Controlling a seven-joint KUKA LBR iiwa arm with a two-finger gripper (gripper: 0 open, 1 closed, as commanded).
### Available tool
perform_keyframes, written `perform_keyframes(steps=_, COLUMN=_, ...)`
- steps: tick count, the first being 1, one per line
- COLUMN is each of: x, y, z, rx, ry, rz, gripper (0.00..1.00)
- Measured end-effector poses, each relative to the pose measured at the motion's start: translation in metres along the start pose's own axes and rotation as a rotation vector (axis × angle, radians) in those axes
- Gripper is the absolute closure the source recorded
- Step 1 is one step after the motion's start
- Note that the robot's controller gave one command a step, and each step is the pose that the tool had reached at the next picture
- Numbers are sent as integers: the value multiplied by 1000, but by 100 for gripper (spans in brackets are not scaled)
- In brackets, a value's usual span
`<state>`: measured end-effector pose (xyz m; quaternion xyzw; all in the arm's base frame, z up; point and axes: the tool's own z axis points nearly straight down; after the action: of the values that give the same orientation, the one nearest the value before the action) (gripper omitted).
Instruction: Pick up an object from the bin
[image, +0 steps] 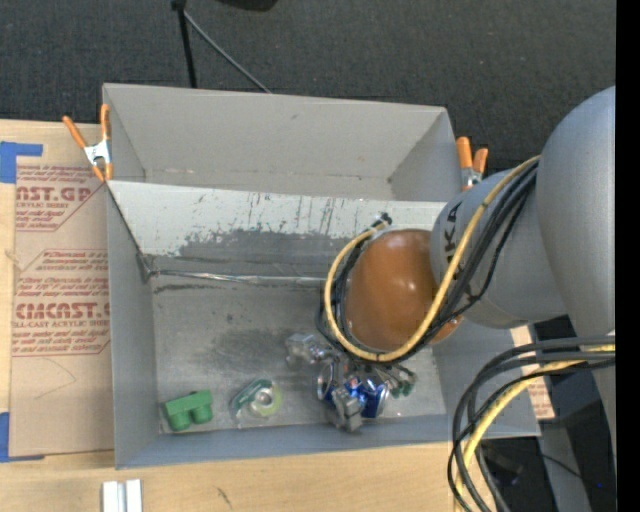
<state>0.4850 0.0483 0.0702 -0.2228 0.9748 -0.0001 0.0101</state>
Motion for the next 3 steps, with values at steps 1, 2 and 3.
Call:
perform_keyframes(steps=1, x=0, y=-3, z=-1, rx=-2, ry=10, rz=101, gripper=0)
perform_keyframes(steps=2, x=2, y=1, z=-32, rx=-9, ry=16, rz=-448, gripper=0)
perform_keyframes(steps=3, x=2, y=1, z=-32, rx=-11, ry=17, rz=-447, gripper=100)
